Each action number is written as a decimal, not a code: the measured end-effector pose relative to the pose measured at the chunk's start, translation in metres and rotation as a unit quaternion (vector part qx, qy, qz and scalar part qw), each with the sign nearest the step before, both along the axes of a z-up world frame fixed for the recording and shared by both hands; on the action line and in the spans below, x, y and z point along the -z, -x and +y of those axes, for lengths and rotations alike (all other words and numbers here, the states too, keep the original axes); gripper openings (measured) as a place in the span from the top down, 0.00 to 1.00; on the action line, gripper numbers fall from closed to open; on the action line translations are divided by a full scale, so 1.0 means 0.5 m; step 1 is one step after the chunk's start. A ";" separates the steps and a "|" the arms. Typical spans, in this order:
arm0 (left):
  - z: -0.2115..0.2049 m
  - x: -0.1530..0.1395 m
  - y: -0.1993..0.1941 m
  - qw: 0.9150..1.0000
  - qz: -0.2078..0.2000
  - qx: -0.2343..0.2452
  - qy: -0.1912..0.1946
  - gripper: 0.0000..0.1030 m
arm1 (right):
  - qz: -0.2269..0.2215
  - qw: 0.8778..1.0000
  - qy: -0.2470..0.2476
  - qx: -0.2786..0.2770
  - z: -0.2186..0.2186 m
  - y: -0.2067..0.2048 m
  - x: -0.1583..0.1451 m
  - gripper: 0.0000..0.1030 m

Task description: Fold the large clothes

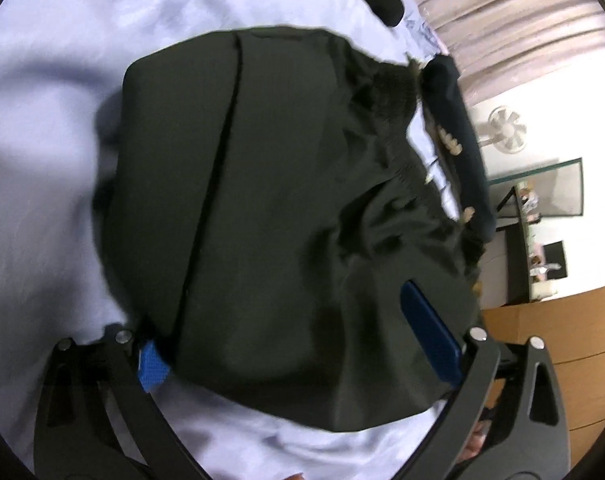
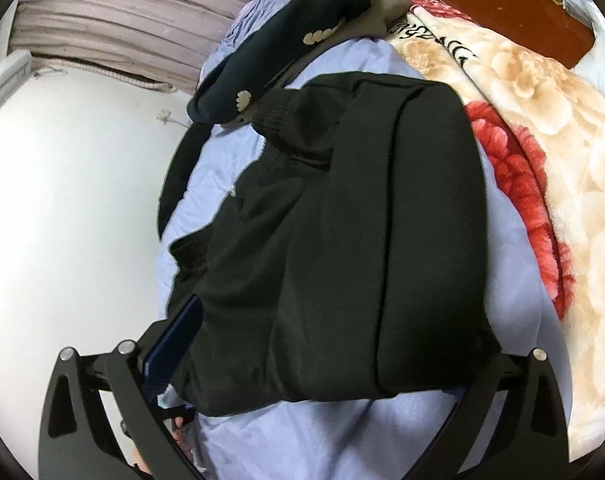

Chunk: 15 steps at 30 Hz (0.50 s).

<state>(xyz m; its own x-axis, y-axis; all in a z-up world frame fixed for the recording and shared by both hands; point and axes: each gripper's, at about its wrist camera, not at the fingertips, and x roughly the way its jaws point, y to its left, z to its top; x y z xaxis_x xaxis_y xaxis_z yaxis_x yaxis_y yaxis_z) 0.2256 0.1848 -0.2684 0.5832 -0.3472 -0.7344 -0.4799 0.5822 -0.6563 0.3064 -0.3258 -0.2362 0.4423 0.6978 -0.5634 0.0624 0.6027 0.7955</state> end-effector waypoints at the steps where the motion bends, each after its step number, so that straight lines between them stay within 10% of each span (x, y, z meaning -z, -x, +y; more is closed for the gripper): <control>1: 0.002 -0.012 -0.005 1.000 -0.006 0.002 0.002 0.07 | -0.013 1.000 -0.005 -0.003 -0.001 0.001 -0.014 0.05; 5: 0.001 -0.060 -0.017 0.999 -0.038 0.021 -0.011 0.07 | -0.062 0.998 0.007 -0.024 0.015 0.004 -0.057 0.04; 15: 0.004 -0.030 -0.035 0.998 -0.048 0.036 -0.009 0.07 | -0.012 0.999 0.049 -0.004 0.040 -0.024 0.056 0.04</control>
